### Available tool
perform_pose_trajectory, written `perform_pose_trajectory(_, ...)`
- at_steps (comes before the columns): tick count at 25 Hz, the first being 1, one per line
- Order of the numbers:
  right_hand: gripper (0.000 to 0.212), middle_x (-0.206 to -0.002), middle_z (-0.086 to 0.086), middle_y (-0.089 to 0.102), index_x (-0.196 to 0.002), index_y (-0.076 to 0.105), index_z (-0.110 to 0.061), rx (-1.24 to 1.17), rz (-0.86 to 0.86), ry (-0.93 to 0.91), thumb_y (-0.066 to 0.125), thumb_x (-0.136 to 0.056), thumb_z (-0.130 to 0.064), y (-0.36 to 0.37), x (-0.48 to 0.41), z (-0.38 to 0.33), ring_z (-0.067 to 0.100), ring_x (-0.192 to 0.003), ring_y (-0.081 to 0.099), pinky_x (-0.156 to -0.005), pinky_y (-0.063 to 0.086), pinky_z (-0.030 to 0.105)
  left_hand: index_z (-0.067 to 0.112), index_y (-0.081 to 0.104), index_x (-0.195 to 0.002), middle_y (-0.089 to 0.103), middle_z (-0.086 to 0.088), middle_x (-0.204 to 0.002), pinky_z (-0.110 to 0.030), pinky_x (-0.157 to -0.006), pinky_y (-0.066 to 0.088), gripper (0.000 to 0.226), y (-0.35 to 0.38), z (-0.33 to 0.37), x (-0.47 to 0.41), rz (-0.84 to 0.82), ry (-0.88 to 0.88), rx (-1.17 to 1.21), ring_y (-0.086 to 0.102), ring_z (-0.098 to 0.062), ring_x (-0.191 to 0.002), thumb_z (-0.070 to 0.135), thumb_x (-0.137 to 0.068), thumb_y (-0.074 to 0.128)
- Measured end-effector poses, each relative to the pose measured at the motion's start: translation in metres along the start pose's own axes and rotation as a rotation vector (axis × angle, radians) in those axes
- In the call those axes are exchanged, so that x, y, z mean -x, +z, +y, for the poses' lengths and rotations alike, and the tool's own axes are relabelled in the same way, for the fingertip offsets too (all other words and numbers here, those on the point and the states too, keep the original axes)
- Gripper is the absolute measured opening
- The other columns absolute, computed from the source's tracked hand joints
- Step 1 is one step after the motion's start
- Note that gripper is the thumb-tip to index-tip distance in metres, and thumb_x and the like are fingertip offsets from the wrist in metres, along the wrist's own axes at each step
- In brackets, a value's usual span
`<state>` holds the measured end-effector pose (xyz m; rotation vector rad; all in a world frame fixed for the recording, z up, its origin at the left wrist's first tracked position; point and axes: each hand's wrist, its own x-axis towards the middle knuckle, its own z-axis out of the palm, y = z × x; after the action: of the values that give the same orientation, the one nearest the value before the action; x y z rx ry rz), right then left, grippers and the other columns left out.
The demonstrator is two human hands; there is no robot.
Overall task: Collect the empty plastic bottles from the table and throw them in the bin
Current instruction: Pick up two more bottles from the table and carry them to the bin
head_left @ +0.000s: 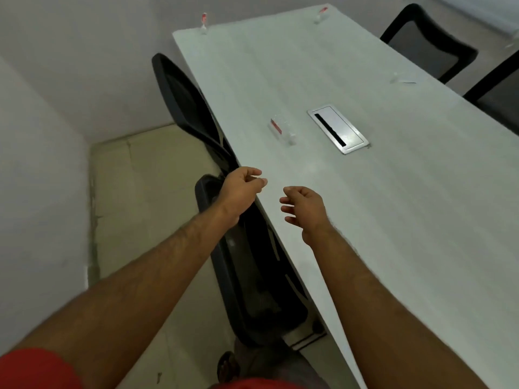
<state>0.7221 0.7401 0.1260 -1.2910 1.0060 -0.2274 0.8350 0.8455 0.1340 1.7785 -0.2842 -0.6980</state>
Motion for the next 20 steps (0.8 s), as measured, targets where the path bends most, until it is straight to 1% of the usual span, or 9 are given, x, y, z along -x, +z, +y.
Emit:
perform_pose_trajectory(2, 0.02, -0.1, 0.005, 0.07, -0.108, 0.065, -0.016, -0.006, 0.012, 0.009, 0.059, -0.095, -0.029, 0.015, -0.042, -0.009, 0.019, -0.088, 0.066, -0.076, 0.054, 0.035, 0.017, 0.062, -0.113, 0.065, -0.004, -0.098, -0.038, -0.085, 0.054, 0.024, -0.004, 0.003, -0.052, -0.007, 0.002, -0.023, 0.065, -0.02, -0.099, 0.021, -0.089, 0.065)
perform_pose_trajectory(6, 0.024, -0.105, 0.008, 0.07, -0.112, 0.065, -0.014, -0.055, 0.107, 0.064, 0.059, -0.095, -0.029, 0.034, -0.117, -0.028, 0.023, -0.093, 0.067, -0.073, 0.053, 0.033, 0.016, 0.062, -0.114, 0.065, -0.003, -0.097, -0.031, -0.073, 0.05, 0.028, -0.003, 0.016, -0.148, -0.045, -0.008, -0.124, 0.065, -0.021, -0.095, 0.022, -0.088, 0.066)
perform_pose_trajectory(8, 0.024, -0.106, 0.009, 0.069, -0.113, 0.065, -0.013, -0.089, 0.156, 0.103, 0.06, -0.095, -0.028, 0.041, -0.146, -0.032, 0.024, -0.094, 0.066, -0.074, 0.053, 0.034, 0.016, 0.062, -0.116, 0.064, -0.004, -0.099, -0.029, -0.072, 0.049, 0.03, 0.002, 0.021, -0.192, -0.077, 0.03, -0.242, 0.063, -0.02, -0.091, 0.024, -0.087, 0.065)
perform_pose_trajectory(10, 0.026, -0.108, 0.009, 0.068, -0.117, 0.064, -0.011, -0.114, 0.207, 0.13, 0.059, -0.096, -0.027, 0.052, -0.177, -0.036, 0.025, -0.096, 0.066, -0.076, 0.054, 0.034, 0.016, 0.061, -0.12, 0.063, -0.002, -0.104, -0.03, -0.076, 0.05, 0.034, 0.012, 0.027, -0.239, -0.138, 0.107, -0.399, 0.062, -0.02, -0.092, 0.025, -0.087, 0.064)
perform_pose_trajectory(12, 0.025, -0.105, 0.008, 0.069, -0.114, 0.065, -0.011, -0.16, 0.276, 0.153, 0.059, -0.095, -0.026, 0.064, -0.215, -0.036, 0.022, -0.09, 0.066, -0.073, 0.054, 0.033, 0.014, 0.058, -0.123, 0.063, -0.004, -0.112, -0.035, -0.085, 0.052, 0.038, 0.024, 0.026, -0.295, -0.214, 0.268, -0.604, 0.061, -0.023, -0.1, 0.024, -0.086, 0.062)
perform_pose_trajectory(14, 0.02, -0.1, 0.007, 0.069, -0.108, 0.065, -0.013, -0.213, 0.37, 0.181, 0.06, -0.094, -0.026, 0.074, -0.252, -0.035, 0.019, -0.083, 0.065, -0.07, 0.053, 0.032, 0.011, 0.056, -0.127, 0.063, -0.01, -0.122, -0.039, -0.093, 0.049, 0.043, 0.038, 0.019, -0.352, -0.277, 0.487, -0.83, 0.06, -0.029, -0.109, 0.021, -0.085, 0.061)
perform_pose_trajectory(16, 0.019, -0.1, 0.006, 0.069, -0.107, 0.065, -0.014, -0.249, 0.497, 0.219, 0.06, -0.095, -0.027, 0.084, -0.284, -0.032, 0.019, -0.085, 0.066, -0.071, 0.054, 0.033, 0.009, 0.052, -0.133, 0.06, -0.014, -0.129, -0.041, -0.094, 0.045, 0.052, 0.052, 0.009, -0.406, -0.358, 0.707, -1.056, 0.058, -0.033, -0.115, 0.021, -0.083, 0.063)
perform_pose_trajectory(18, 0.023, -0.102, 0.006, 0.069, -0.111, 0.065, -0.013, -0.262, 0.605, 0.262, 0.058, -0.096, -0.028, 0.096, -0.306, -0.029, 0.021, -0.09, 0.066, -0.072, 0.055, 0.031, 0.01, 0.049, -0.138, 0.056, -0.015, -0.136, -0.044, -0.099, 0.041, 0.057, 0.063, 0.002, -0.445, -0.51, 0.898, -1.244, 0.053, -0.035, -0.125, 0.024, -0.084, 0.062)
perform_pose_trajectory(20, 0.022, -0.104, 0.006, 0.07, -0.111, 0.065, -0.014, -0.286, 0.681, 0.294, 0.057, -0.097, -0.029, 0.111, -0.321, -0.029, 0.021, -0.091, 0.066, -0.071, 0.055, 0.03, 0.015, 0.053, -0.134, 0.059, -0.012, -0.133, -0.043, -0.102, 0.037, 0.049, 0.069, 0.002, -0.467, -0.64, 1.047, -1.359, 0.052, -0.031, -0.124, 0.027, -0.087, 0.059)
